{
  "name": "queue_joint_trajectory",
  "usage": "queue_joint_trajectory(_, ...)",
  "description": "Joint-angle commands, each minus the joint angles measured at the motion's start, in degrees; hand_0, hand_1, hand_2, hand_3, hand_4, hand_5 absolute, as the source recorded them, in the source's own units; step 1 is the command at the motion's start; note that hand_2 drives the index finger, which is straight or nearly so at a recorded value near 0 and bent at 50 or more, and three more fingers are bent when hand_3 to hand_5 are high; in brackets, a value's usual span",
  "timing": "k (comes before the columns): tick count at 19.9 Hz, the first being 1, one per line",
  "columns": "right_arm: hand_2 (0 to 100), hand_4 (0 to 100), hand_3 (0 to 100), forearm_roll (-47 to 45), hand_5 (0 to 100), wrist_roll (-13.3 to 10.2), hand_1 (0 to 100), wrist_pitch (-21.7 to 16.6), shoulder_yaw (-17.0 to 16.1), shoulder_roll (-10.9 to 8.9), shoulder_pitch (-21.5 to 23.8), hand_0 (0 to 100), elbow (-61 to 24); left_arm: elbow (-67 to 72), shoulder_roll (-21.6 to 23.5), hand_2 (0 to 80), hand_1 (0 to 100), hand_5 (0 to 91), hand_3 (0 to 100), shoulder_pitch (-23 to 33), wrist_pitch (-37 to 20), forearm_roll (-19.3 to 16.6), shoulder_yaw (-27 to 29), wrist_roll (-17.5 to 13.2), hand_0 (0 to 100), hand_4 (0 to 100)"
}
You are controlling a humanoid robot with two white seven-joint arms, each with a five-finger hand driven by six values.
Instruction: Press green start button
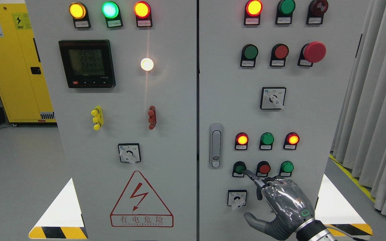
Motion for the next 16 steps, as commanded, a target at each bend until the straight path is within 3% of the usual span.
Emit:
queue_joint_trajectory(1,0,65,66,-5.19,44,-0.70,60,-1.04,-0.61,0.45,2.59,26,-5.97,-1.67,0.00,0.0,56,0.0,0,0.35,0.04,0.00,0.00,-0.03,12,0)
queue_joint_trajectory(5,0,60,64,-18.07,38,-0.61,57,-0.87,0.18,0.54,6.01,25,-9.05,-1.67,0.00,0.0,56,0.0,0,0.35,0.04,0.00,0.00,-0.03,12,0)
queue_joint_trajectory(6,0,57,60,-22.03,36,-0.61,56,-0.78,0.36,0.71,6.89,24,-9.67,-1.67,0.00,0.0,56,0.0,0,0.35,-0.05,0.00,0.00,-0.03,12,0)
queue_joint_trajectory(7,0,49,47,-25.12,30,-0.52,54,-0.78,0.44,0.80,7.77,23,-10.02,-1.67,0.00,0.0,56,0.0,0,0.35,-0.05,0.00,0.00,-0.03,12,0)
queue_joint_trajectory(8,0,45,44,-27.59,27,-0.52,54,-0.86,0.53,0.80,8.39,23,-10.11,-1.67,0.00,0.0,56,0.0,0,0.35,-0.05,0.00,0.00,-0.03,12,0)
queue_joint_trajectory(10,0,32,29,-33.64,20,-0.18,52,-1.04,0.71,0.80,8.92,22,-10.12,-1.67,0.00,0.0,56,0.0,0,0.35,-0.05,0.00,0.00,-0.03,12,0)
queue_joint_trajectory(13,0,21,17,-44.45,12,2.63,51,-0.87,1.50,0.80,10.32,21,-10.73,-1.67,0.00,0.0,56,0.0,0,0.35,-0.05,0.00,0.00,-0.03,12,0)
queue_joint_trajectory(16,0,14,9,-49.30,4,3.17,50,-0.52,1.67,0.80,12.43,21,-11.35,-1.67,0.00,0.0,56,0.0,0,0.35,0.04,0.00,0.00,-0.03,12,0)
